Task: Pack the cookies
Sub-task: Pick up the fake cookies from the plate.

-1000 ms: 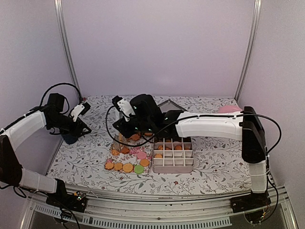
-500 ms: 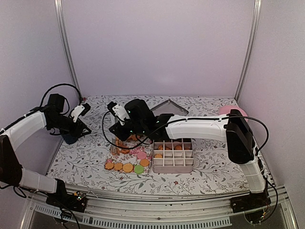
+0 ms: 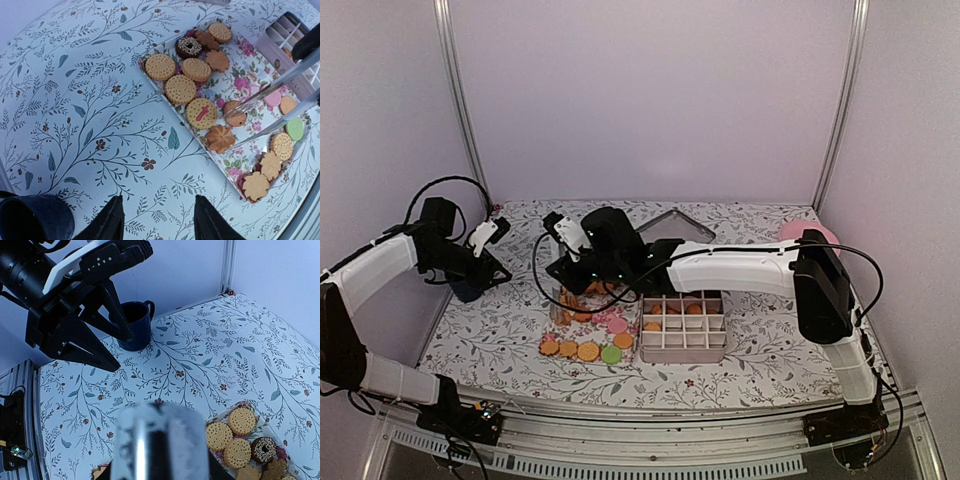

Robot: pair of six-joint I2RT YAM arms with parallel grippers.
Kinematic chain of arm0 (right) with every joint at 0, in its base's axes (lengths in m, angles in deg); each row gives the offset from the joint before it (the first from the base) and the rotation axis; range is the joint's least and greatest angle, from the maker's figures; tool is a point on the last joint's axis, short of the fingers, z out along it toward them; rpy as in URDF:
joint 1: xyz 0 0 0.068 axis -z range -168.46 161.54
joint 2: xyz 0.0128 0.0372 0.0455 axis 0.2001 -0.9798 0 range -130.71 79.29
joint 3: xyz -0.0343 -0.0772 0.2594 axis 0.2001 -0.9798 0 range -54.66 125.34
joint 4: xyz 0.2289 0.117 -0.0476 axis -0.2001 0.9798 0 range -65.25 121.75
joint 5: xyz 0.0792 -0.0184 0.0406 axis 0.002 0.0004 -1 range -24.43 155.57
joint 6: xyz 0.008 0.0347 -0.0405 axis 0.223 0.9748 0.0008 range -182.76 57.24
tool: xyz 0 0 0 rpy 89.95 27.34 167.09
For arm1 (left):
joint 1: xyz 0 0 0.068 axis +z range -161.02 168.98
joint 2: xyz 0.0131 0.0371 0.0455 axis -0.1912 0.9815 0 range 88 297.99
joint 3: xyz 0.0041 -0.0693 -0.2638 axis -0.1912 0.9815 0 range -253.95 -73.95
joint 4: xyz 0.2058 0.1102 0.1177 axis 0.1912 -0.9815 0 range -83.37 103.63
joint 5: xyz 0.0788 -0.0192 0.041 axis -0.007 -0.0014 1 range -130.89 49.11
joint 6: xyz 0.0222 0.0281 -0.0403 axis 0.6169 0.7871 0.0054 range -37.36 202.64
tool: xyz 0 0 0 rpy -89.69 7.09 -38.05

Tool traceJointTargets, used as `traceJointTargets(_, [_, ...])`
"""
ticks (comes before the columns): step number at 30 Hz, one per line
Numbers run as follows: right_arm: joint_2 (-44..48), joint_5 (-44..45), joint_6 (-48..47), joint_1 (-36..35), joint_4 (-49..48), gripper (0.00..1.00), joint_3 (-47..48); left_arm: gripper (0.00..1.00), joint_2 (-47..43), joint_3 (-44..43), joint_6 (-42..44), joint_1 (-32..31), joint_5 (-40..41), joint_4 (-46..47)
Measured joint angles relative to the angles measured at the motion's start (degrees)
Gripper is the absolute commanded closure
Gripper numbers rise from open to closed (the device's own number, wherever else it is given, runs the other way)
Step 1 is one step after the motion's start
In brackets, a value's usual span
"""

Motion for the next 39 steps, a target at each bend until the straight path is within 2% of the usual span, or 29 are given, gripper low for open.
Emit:
traceJointTargets(20, [-2.3, -1.6, 1.0, -0.4, -1.9, 0.6, 1.0, 0.51, 0.0, 0.4, 0.0, 0.0, 1.0, 0.1])
traceJointTargets(26, [-1.5, -1.4, 1.4, -0.5, -5.4, 0.6, -2.8, 0.51, 0.0, 0.4, 0.0, 0.0, 1.0, 0.1])
traceJointTargets(34, [4.0, -0.7, 1.0, -0.9, -6.4, 0.6, -10.5, 0.51, 0.0, 0.4, 0.0, 0.0, 1.0, 0.0])
traceJointTargets(39, [4.7, -0.6, 0.5, -1.3, -6.2, 0.59, -11.2, 0.51, 0.0, 0.4, 0.0, 0.0, 0.9, 0.0])
